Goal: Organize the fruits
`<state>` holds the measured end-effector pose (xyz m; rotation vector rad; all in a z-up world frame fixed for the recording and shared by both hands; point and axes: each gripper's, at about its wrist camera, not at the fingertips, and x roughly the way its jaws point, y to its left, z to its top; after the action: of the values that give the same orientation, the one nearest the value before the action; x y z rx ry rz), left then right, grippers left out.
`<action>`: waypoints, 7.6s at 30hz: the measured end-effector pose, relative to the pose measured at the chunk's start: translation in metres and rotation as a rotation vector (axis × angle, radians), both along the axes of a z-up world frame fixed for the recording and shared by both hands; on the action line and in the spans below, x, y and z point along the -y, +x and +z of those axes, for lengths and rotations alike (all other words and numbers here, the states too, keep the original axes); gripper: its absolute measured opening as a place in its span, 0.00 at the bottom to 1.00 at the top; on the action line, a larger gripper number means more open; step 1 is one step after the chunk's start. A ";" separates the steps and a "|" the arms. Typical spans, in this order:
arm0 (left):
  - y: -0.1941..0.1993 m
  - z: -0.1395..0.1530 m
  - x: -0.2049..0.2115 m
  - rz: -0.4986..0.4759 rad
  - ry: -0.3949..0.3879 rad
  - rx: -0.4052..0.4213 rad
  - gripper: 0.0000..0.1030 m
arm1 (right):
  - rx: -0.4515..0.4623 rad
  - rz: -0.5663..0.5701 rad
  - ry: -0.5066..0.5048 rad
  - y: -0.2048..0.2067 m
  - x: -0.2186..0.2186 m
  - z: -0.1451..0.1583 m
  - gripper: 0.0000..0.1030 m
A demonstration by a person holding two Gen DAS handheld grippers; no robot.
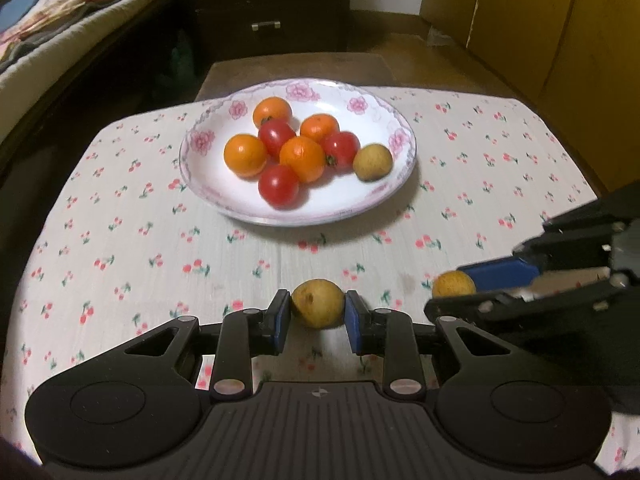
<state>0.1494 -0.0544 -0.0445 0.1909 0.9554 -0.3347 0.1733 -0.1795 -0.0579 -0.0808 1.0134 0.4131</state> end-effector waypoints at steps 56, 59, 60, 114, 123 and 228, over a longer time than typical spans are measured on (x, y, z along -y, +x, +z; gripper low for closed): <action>0.013 0.067 -0.004 0.035 -0.078 0.090 0.35 | 0.098 -0.046 0.028 0.017 0.001 0.054 0.27; 0.021 0.070 -0.004 0.037 -0.078 0.100 0.35 | 0.108 -0.054 0.035 0.024 0.002 0.059 0.27; 0.024 0.071 -0.004 0.039 -0.077 0.103 0.35 | 0.113 -0.057 0.032 0.027 0.002 0.061 0.27; 0.086 0.037 -0.006 0.118 -0.068 0.032 0.34 | 0.092 -0.070 -0.002 0.094 -0.004 0.034 0.28; 0.087 0.033 -0.007 0.125 -0.062 0.019 0.35 | 0.094 -0.065 -0.002 0.095 -0.004 0.034 0.28; -0.109 0.053 -0.017 0.206 0.019 0.132 1.00 | 0.062 -0.253 0.078 -0.121 0.018 0.053 0.37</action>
<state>0.0404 -0.0378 0.0083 0.1290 0.8400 -0.1216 0.0525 -0.1971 -0.0051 0.1034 0.9317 0.2168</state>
